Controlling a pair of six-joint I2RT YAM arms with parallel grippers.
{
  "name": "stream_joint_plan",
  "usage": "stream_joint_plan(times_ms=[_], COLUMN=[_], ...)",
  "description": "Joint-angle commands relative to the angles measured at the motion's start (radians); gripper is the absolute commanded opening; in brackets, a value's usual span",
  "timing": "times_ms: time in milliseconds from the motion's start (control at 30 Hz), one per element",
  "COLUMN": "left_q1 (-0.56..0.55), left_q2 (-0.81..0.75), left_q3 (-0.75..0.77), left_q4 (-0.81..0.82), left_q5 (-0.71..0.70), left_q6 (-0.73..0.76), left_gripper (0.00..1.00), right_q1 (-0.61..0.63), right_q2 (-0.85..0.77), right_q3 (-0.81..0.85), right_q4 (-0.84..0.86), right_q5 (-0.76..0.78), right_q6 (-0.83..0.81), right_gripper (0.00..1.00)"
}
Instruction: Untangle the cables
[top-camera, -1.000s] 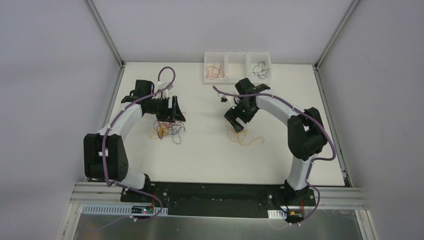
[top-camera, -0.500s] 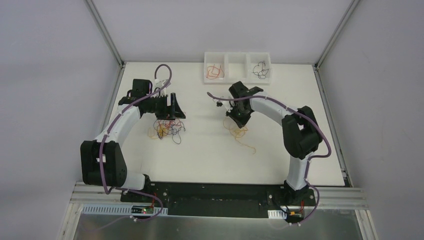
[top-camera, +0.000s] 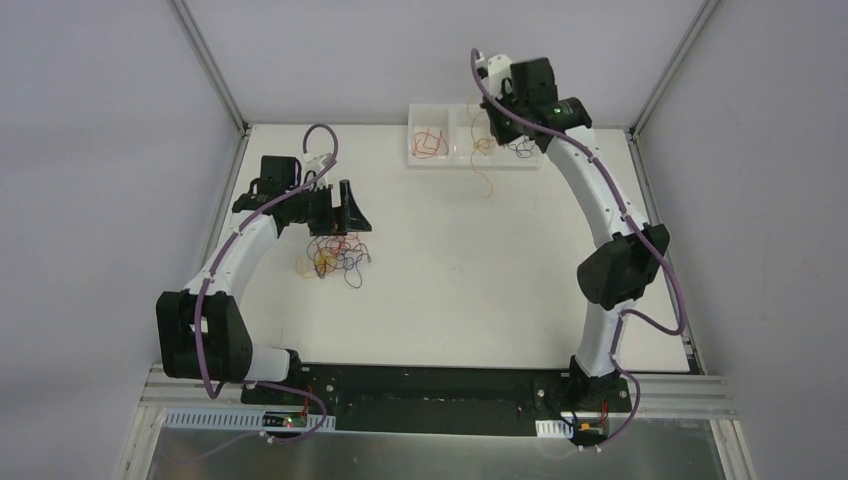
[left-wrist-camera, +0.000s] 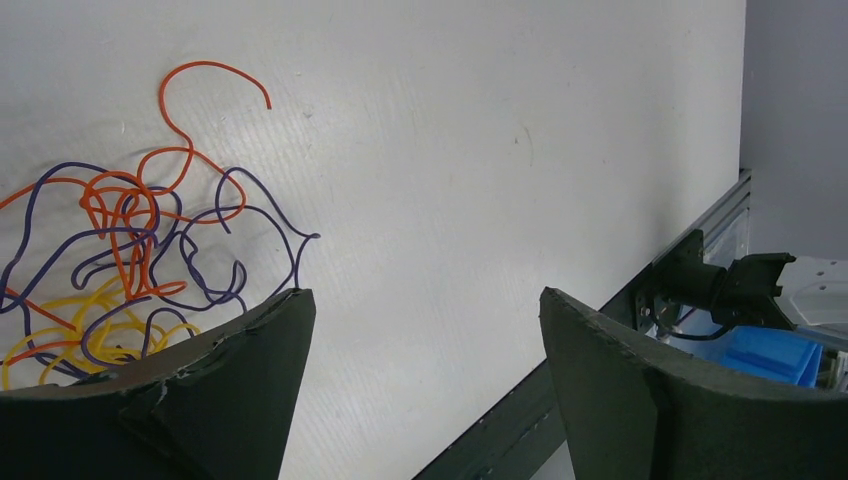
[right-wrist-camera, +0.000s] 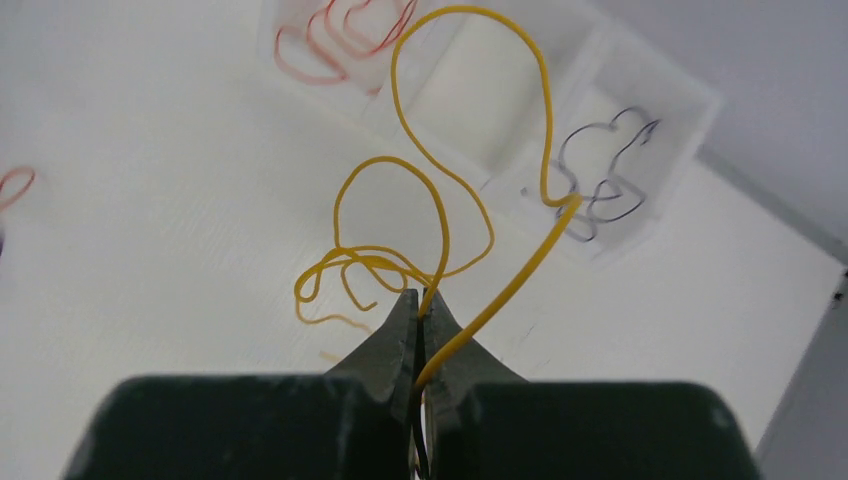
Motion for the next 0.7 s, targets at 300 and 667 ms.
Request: stream_joint_plan(times_ms=[300, 667], left_q1=[-0.008, 0.0], left_q2=[-0.015, 0.011], left_q3=[0.054, 0.055], left_q4=[0.022, 0.022], left_q5=[-0.042, -0.028], left_q6=[-0.064, -0.081], left_gripper=[0.99, 0.99], right_q1=[-0.071, -0.085], right_q2=[0.294, 0.515], right_q3=[0.337, 0.394], right_q4=[0.389, 0.647], right_q5=[0.17, 0.154], right_q6=[0.139, 0.145], right_gripper=[0.0, 0.0])
